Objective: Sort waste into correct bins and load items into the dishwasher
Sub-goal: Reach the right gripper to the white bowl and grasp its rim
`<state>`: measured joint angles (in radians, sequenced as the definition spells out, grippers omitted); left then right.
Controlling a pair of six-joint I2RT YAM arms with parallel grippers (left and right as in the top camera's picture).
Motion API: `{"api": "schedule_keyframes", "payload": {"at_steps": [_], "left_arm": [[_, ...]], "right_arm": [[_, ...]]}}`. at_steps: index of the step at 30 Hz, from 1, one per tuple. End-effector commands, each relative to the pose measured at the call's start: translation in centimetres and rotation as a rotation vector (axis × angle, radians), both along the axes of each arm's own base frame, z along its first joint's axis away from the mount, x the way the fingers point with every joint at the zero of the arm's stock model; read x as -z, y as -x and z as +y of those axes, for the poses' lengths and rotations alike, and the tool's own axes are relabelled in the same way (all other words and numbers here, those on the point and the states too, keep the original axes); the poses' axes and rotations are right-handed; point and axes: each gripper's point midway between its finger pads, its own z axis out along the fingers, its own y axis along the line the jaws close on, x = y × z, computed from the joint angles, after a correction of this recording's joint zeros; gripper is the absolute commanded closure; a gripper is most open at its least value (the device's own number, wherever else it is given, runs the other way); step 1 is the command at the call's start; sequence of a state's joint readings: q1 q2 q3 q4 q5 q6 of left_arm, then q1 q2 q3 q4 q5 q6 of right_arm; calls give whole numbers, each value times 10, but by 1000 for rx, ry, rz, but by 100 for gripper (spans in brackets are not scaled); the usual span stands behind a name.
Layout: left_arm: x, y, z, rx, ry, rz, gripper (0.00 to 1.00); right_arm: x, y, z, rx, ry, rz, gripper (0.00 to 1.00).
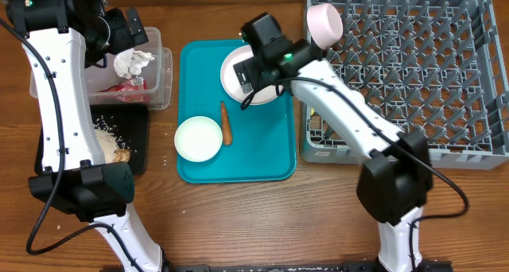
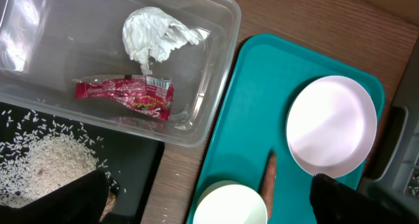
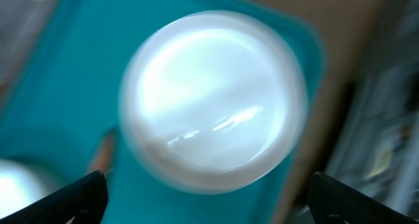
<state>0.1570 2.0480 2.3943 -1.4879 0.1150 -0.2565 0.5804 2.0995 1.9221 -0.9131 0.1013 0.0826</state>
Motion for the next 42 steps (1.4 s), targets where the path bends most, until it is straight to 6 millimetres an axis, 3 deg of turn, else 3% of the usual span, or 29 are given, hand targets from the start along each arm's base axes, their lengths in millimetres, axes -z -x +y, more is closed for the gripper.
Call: {"api": "schedule_keyframes", "payload": {"at_steps": [1,5,8,13,17,27,42], "left_arm": [[-4,-1,-2,-5,-5,-12,0],[-4,-1,-2,-5,-5,-12,0],[-4,-1,-2,-5,-5,-12,0],[-4,-1,-2,-5,-5,-12,0],[-4,-1,-2,-5,-5,-12,0],[-4,-1,-2,-5,-5,-12,0],[-4,-1,-2,-5,-5,-12,0]], "right_arm": [[-44,67,65,-161,-412,266,8],[-22,97,90,-235,-427,368,21],[8,109,99,-204,-380,406,31],[52,112,89,-8,-287,418,42],[73,109,77,94,-256,408,43],[92,114,79,84,-263,406,55],[113,133,99,56,-245,439,68]]}}
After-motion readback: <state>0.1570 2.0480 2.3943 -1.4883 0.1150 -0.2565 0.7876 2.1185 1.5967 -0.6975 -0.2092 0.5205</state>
